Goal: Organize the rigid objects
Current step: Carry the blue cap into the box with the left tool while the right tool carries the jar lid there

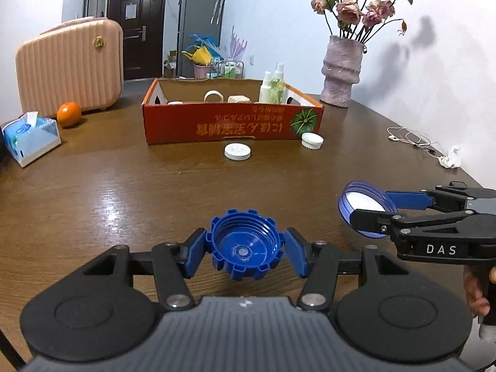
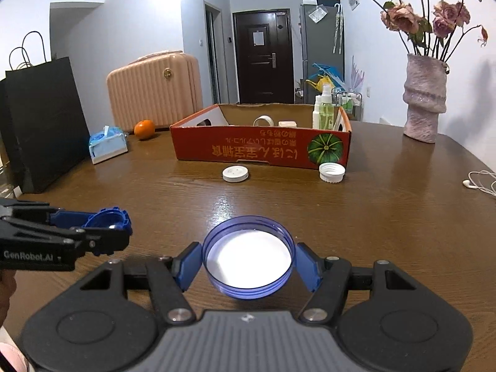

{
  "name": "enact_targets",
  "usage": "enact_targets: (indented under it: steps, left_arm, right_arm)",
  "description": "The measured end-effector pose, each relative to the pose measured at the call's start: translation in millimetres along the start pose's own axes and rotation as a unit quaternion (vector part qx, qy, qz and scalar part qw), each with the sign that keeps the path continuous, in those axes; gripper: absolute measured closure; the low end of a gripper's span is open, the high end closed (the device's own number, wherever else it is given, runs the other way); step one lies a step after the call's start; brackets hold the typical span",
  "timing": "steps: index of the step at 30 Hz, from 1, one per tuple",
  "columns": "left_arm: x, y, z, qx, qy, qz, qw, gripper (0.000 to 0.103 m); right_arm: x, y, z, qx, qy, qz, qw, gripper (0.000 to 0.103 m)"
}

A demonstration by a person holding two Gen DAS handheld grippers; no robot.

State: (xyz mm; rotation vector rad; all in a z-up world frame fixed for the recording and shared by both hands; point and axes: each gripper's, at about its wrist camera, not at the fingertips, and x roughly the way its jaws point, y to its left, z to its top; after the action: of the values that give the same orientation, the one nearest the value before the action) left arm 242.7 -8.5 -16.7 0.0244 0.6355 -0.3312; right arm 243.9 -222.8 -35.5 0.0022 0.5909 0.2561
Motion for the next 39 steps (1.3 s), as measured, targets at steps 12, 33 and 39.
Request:
enact_targets:
  steps: [12,33,39]
  left_arm:
    - [54.3,53.1,121.7,0.023,-0.021,-0.015,0.9994,0.047]
    - [284.8,113.9,220.9,0.105,0.15,0.031,0.9827,0.04]
    - [267.9,120.2,229.1,0.074,0.134,0.025,0.9878,0.033]
  right_arm:
    - [45.3,-20.6,112.5,-0.025,-0.04,0.079,0.996,0.038]
    - [360.4,-31.8,242.1,-0.043,0.171,0.009,0.984,0.037]
    - [336.5,-36.4,251.7,-0.029,0.146,0.02,0.989,0.037]
